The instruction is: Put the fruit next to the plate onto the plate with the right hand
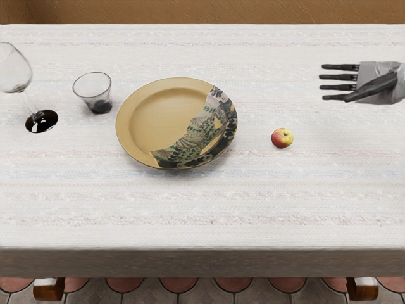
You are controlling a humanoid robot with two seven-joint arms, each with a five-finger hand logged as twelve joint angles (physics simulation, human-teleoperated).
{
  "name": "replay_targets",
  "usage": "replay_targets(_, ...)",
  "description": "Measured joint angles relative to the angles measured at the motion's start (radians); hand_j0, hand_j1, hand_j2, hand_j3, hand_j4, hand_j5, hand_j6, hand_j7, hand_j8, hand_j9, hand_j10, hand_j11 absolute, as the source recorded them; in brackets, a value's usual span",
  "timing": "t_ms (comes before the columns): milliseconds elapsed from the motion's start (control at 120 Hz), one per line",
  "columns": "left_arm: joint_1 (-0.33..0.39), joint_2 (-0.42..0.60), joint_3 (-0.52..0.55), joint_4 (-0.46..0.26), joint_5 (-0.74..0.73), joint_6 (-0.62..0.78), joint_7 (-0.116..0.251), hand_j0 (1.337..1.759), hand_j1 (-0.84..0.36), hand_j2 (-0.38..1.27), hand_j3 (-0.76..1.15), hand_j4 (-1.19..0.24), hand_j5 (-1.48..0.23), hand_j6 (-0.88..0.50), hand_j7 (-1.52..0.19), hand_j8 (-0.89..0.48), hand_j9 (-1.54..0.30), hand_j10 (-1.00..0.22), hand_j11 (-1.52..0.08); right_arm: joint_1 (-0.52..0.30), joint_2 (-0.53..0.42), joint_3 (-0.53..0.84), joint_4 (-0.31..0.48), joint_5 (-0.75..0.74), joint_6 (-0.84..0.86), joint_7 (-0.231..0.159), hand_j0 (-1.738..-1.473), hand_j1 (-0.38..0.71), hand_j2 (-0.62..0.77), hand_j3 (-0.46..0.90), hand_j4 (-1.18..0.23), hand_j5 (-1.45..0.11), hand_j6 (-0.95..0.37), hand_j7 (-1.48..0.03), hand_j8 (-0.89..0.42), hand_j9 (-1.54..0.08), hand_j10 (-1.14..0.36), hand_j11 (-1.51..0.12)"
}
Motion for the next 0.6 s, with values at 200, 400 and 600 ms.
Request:
replay_targets(200,0.0,0.0,0.0,0.0,0.0,0.0,0.0,1.658,0.35,0.0,0.0,0.0,0.0,0.0,0.0,0.0,0.0,0.0,0.0,0.015,-0.003,-0.009,0.024,-0.06,0.0,0.0,-1.658,-0.35,0.0,0.0,0.0,0.0,0.0,0.0,0.0,0.0,0.0,0.0)
replay_targets(400,0.0,0.0,0.0,0.0,0.0,0.0,0.0,1.658,0.35,0.0,0.0,0.0,0.0,0.0,0.0,0.0,0.0,0.0,0.0,0.159,-0.007,-0.12,0.52,-0.447,-0.067,0.0,-1.658,-0.35,0.0,0.0,0.0,0.0,0.0,0.0,0.0,0.0,0.0,0.0)
replay_targets(600,0.0,0.0,0.0,0.0,0.0,0.0,0.0,1.658,0.35,0.0,0.0,0.0,0.0,0.0,0.0,0.0,0.0,0.0,0.0,0.402,-0.005,-0.403,0.771,-0.675,-0.452,0.0,-1.658,-0.35,0.0,0.0,0.0,0.0,0.0,0.0,0.0,0.0,0.0,0.0)
